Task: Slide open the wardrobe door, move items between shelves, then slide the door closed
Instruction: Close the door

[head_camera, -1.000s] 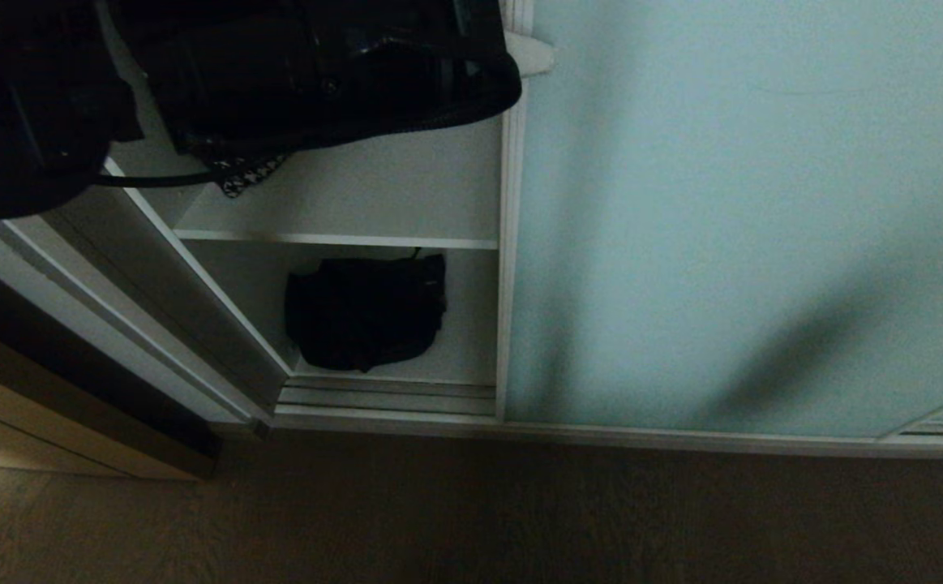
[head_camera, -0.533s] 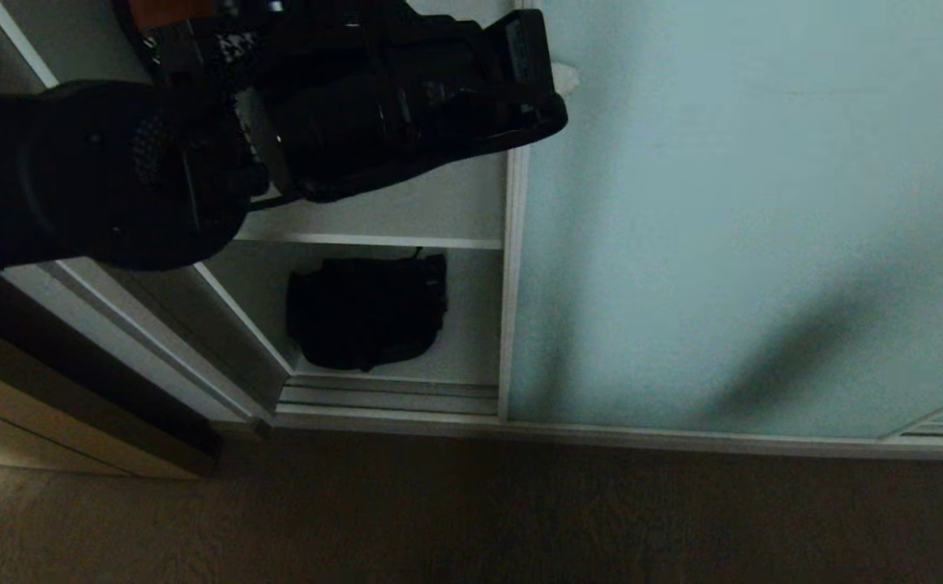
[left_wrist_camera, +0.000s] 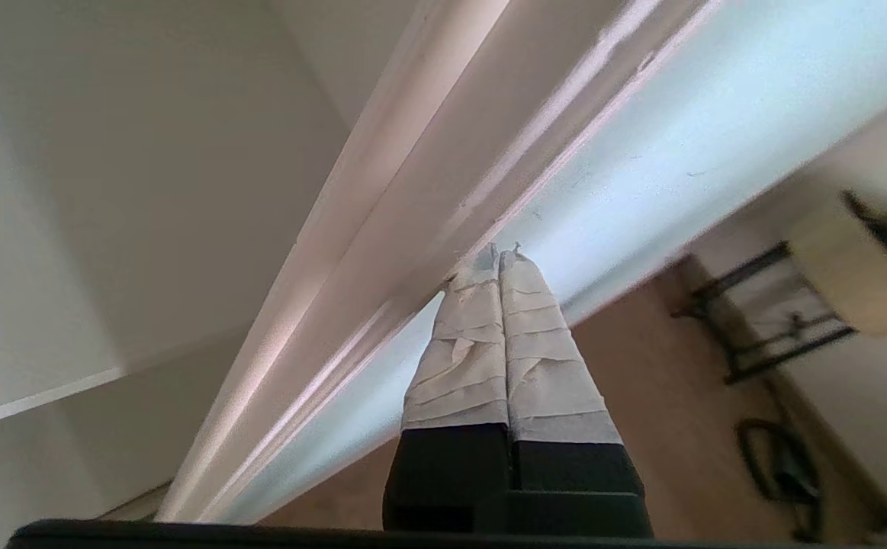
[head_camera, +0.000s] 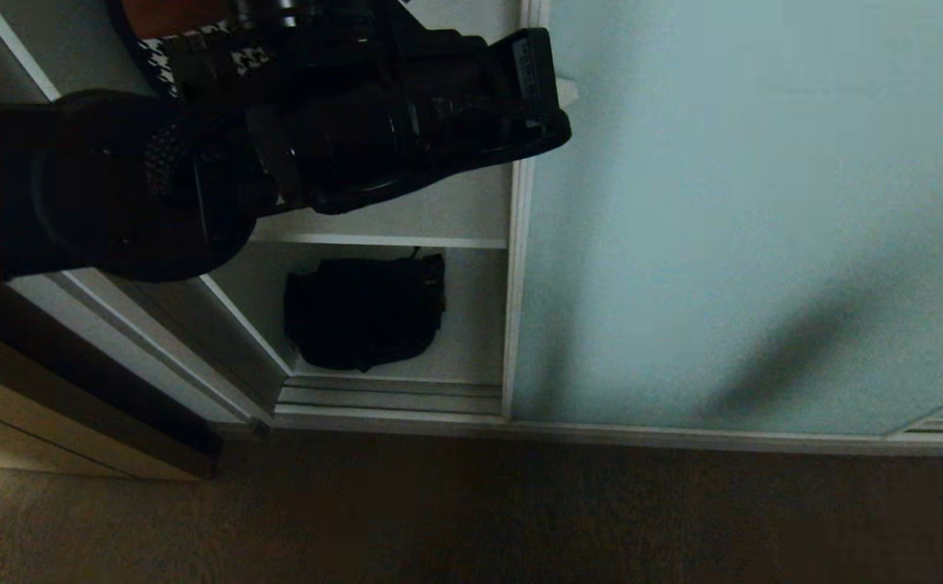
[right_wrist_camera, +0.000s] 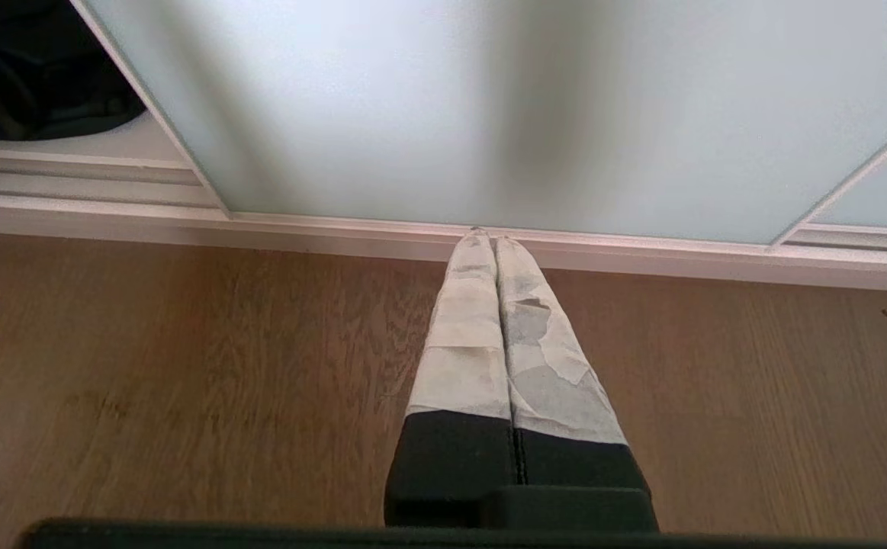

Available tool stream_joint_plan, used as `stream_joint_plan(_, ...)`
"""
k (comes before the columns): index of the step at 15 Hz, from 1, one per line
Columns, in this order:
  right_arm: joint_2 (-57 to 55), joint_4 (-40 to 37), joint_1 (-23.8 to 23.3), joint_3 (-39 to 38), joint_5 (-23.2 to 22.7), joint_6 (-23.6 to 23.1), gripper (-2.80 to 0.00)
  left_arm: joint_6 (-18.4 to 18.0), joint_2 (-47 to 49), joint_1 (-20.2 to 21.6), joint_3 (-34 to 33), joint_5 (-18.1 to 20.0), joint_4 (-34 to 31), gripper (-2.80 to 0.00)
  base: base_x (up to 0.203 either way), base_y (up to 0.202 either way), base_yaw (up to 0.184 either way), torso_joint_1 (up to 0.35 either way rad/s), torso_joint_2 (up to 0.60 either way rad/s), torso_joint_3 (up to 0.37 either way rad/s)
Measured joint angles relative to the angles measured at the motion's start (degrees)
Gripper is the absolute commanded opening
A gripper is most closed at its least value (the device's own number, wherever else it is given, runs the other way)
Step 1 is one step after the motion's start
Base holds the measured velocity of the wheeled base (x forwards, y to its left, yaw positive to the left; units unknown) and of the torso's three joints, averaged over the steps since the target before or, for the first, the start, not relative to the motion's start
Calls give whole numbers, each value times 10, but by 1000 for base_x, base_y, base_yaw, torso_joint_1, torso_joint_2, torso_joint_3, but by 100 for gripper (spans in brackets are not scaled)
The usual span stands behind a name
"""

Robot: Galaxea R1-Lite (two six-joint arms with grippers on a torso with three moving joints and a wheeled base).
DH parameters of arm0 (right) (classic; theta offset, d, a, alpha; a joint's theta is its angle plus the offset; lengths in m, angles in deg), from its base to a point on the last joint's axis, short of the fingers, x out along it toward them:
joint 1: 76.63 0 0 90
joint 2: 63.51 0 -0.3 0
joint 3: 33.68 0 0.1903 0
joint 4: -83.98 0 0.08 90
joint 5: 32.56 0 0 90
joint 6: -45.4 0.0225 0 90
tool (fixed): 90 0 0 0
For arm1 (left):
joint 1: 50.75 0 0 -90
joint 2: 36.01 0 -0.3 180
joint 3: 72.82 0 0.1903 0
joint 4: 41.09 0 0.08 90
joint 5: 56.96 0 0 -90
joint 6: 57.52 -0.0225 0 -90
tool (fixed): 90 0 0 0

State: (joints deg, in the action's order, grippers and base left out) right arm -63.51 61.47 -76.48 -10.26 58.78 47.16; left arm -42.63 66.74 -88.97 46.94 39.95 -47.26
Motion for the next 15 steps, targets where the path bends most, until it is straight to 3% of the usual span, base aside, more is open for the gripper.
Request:
stream_joint_plan(7, 0, 0, 0, 0, 0, 0, -280, -6, -59, 34, -33, -27, 3, -280, 0, 0, 0, 0, 0, 0)
stream_joint_plan(15, 0, 0, 0, 0, 0, 0, -280, -6, -175, 121, -113, -43, -27, -280, 0, 0, 0, 0, 0, 0)
